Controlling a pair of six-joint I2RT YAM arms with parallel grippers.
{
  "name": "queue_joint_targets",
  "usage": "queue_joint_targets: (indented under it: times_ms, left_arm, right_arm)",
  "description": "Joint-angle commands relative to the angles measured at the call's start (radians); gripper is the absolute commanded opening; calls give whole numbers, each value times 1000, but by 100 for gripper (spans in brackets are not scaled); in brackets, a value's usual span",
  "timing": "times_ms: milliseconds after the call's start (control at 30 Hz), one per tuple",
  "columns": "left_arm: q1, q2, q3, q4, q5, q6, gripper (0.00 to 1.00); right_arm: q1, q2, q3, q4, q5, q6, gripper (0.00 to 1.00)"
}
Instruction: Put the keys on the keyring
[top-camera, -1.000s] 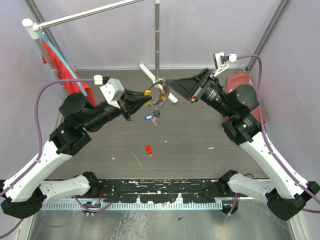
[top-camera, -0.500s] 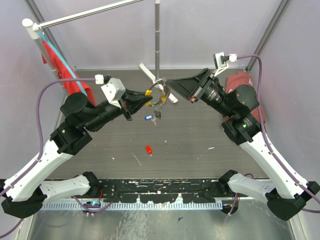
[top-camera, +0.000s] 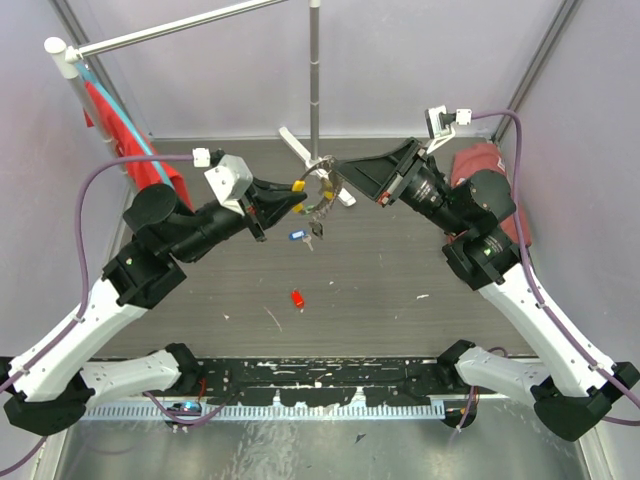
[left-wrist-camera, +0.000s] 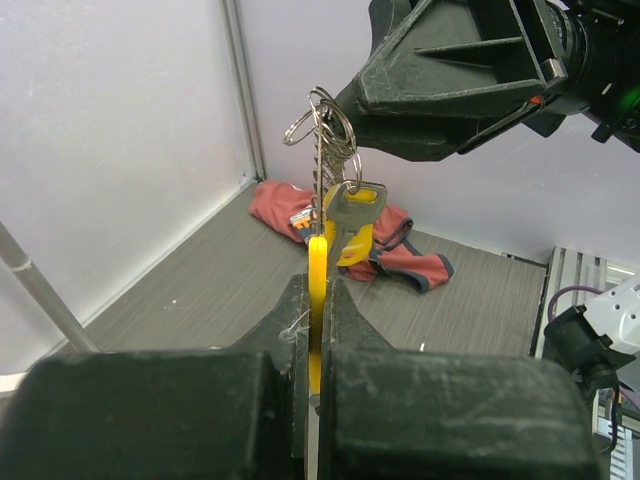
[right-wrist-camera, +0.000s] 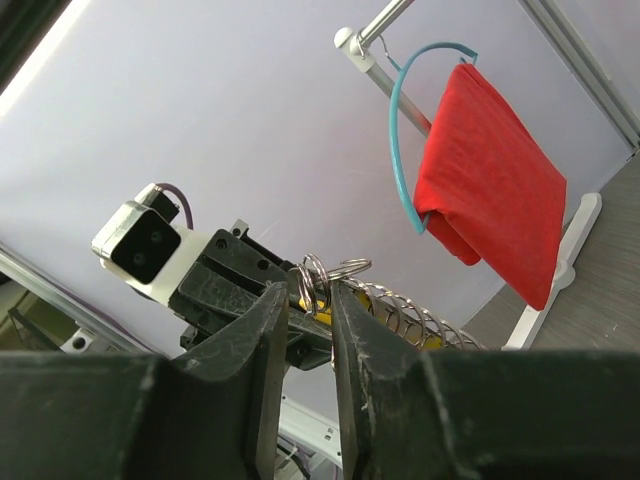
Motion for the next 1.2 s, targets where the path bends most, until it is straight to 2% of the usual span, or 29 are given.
queue_joint_targets:
  times_ms: [0, 333, 500, 600, 733, 867, 933, 1167]
  left_arm:
    - [-5, 4, 26, 62, 25, -9, 0]
    - [-4, 5, 21, 62, 27, -14, 0]
    - [-4, 4, 20, 62, 25, -12, 0]
    - [-4, 2, 15, 62, 28, -14, 3]
    - [-4, -4, -2, 58, 32, -22, 11]
    - [-5, -12, -17, 42, 61, -42, 22]
    - [-4, -17, -23, 35, 85, -58, 33]
    - [-5, -35, -51, 30, 155, -109, 43]
  right_arm:
    - [8, -6, 8, 65, -9, 1, 29]
    - [8, -8, -2, 70, -5, -3, 23]
    - [8, -14, 0, 53, 10, -26, 16]
    - [8, -19, 6, 34, 20, -65, 10]
    - [8, -28, 21, 18, 22, -139, 1]
    - [8, -7, 75, -44, -19, -266, 1]
    - [8, 2, 93, -76, -50, -357, 1]
    - [8, 15, 147, -228, -165, -627, 1]
